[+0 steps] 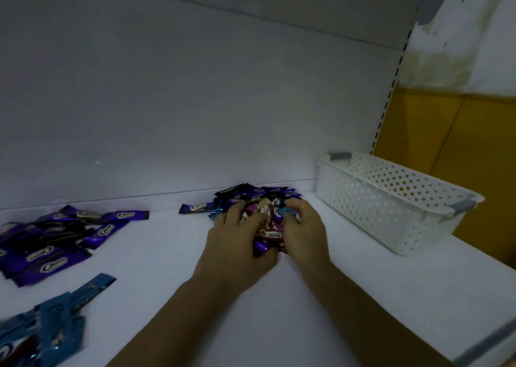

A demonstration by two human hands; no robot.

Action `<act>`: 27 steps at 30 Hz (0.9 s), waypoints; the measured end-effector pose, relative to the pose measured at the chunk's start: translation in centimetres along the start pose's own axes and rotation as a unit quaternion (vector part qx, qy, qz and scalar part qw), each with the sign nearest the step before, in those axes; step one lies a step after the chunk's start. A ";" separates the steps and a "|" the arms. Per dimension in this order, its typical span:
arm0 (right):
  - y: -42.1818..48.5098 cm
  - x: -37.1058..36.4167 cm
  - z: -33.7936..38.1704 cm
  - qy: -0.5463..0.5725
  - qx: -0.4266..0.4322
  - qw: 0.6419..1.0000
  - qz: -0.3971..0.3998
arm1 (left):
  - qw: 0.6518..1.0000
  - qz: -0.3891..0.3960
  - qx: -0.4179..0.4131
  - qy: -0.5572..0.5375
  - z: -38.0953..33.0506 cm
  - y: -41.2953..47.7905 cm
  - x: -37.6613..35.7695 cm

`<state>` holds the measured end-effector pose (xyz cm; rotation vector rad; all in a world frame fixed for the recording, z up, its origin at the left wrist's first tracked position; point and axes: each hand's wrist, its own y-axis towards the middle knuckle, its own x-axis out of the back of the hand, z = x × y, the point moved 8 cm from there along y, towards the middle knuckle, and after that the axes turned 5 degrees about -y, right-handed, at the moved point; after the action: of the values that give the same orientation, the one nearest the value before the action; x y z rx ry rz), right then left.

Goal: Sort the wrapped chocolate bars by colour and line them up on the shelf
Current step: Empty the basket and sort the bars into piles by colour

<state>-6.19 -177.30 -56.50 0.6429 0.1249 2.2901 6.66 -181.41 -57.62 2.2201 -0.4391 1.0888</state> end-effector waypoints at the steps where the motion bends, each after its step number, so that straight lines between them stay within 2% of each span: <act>1: -0.1 -0.5 0.3 -0.047 0.021 0.998 0.022 | 1.000 0.002 0.003 0.003 0.0 0.0 0.0; 4: -0.7 -1.5 1.1 -0.100 0.071 0.991 0.060 | 1.000 0.018 0.012 0.002 0.2 0.1 -0.2; 7: -0.7 -1.6 1.1 -0.072 0.070 0.992 0.073 | 1.000 0.013 0.005 -0.009 0.1 0.1 0.0; 12: -0.4 -1.4 1.0 0.007 0.060 0.997 0.046 | 0.997 -0.027 -0.006 0.068 -0.3 0.1 1.1; 15: 0.0 -0.7 0.7 0.031 0.048 0.998 0.003 | 0.995 0.024 -0.022 0.093 -0.3 0.2 0.9; 17: 0.4 -0.3 -0.1 0.068 0.009 0.997 -0.020 | 0.992 0.082 -0.011 0.092 0.3 -0.1 0.5; 19: 0.7 -0.1 -0.8 0.093 -0.029 0.995 -0.029 | 0.991 0.106 0.005 0.084 0.6 -0.2 0.3; 27: 0.4 0.0 -0.7 0.129 -0.033 0.991 -0.030 | 0.998 0.005 -0.044 0.052 -1.0 -0.2 2.1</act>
<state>-6.80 -177.50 -56.97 0.3021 0.1875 2.3005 7.44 -180.62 -55.53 2.0755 -0.4462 1.1619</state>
